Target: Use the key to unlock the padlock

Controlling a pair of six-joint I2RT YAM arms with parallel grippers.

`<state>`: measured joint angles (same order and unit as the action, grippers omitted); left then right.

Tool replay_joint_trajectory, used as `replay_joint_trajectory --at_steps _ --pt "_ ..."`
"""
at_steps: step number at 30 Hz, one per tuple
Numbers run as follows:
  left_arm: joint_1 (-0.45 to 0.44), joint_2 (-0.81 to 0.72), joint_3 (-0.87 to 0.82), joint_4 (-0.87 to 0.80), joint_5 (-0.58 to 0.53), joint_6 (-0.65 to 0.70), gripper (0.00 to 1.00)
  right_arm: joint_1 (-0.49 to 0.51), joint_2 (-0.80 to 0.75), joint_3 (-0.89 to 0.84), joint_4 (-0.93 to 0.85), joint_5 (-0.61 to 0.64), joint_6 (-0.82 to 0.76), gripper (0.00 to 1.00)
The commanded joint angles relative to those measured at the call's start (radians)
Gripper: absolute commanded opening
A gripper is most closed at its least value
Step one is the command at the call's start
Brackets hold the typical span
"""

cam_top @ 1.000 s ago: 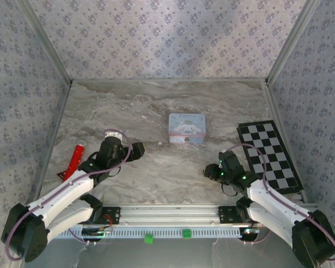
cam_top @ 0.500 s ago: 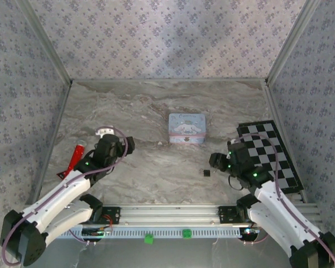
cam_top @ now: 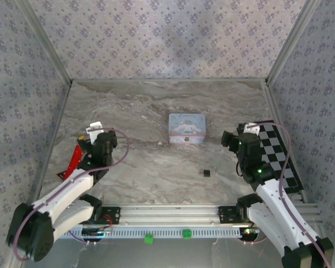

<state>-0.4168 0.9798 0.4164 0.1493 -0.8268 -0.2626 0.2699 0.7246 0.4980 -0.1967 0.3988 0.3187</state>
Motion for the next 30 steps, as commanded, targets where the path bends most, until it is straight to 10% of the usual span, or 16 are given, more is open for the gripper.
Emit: replay_joint_trajectory --at_steps 1,8,14,20,23,30 --pt "0.062 0.064 0.0 0.197 0.016 0.136 1.0 -0.065 0.098 -0.066 0.17 0.132 -0.074 0.99" --pt "0.294 0.134 -0.114 0.42 0.382 0.121 1.0 -0.109 0.291 -0.085 0.373 0.163 -0.16 0.99" --pt "0.343 0.303 -0.124 0.633 0.503 0.191 1.0 -0.109 0.494 -0.095 0.589 0.178 -0.23 0.99" --pt "0.363 0.54 -0.125 0.89 0.559 0.24 1.0 -0.117 0.625 -0.063 0.726 -0.073 -0.358 0.99" --pt "0.379 0.543 -0.013 0.661 0.635 0.237 1.0 -0.123 0.662 -0.055 0.777 -0.123 -0.415 0.99" --pt "0.411 0.556 -0.017 0.695 0.657 0.216 1.0 -0.261 0.759 -0.143 1.048 -0.293 -0.366 0.99"
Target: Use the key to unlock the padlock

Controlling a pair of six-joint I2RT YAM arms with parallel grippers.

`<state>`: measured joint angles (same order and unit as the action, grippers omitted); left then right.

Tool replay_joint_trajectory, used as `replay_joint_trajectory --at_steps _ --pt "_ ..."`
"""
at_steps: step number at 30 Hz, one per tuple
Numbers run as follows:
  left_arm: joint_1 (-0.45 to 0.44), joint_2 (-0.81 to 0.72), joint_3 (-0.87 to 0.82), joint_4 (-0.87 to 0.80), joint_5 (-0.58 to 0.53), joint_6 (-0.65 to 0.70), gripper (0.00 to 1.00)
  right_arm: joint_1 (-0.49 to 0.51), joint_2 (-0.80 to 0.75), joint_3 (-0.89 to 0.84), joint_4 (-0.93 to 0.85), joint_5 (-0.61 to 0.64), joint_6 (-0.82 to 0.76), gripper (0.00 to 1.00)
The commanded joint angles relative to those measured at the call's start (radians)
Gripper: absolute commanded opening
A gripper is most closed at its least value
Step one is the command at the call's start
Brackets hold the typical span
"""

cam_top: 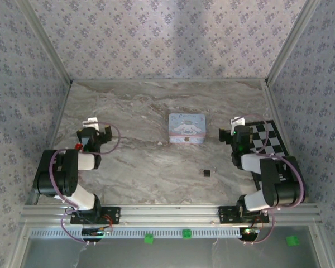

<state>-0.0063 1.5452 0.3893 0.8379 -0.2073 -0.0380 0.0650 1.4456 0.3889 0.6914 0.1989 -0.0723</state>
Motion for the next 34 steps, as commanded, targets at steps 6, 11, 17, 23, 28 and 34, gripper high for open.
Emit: replay_joint_trajectory --at_steps 6,11,17,23,28,34 --pt "0.001 -0.012 0.012 -0.002 0.037 -0.009 1.0 -0.072 0.082 -0.013 0.162 -0.039 0.064 0.99" --pt "0.0 -0.012 0.011 -0.002 0.038 -0.009 1.0 -0.068 0.079 -0.013 0.157 -0.033 0.063 0.99" --pt "0.0 -0.012 0.012 -0.002 0.038 -0.008 1.0 -0.068 0.078 -0.012 0.152 -0.033 0.063 0.99" --pt "0.002 -0.012 0.011 -0.002 0.037 -0.009 1.0 -0.068 0.078 -0.012 0.152 -0.033 0.062 0.99" --pt "0.0 -0.013 0.011 -0.002 0.038 -0.009 1.0 -0.073 0.079 -0.002 0.134 -0.044 0.066 0.99" --pt "0.001 -0.012 0.013 -0.002 0.037 -0.009 1.0 -0.066 0.079 -0.014 0.159 -0.03 0.063 0.99"
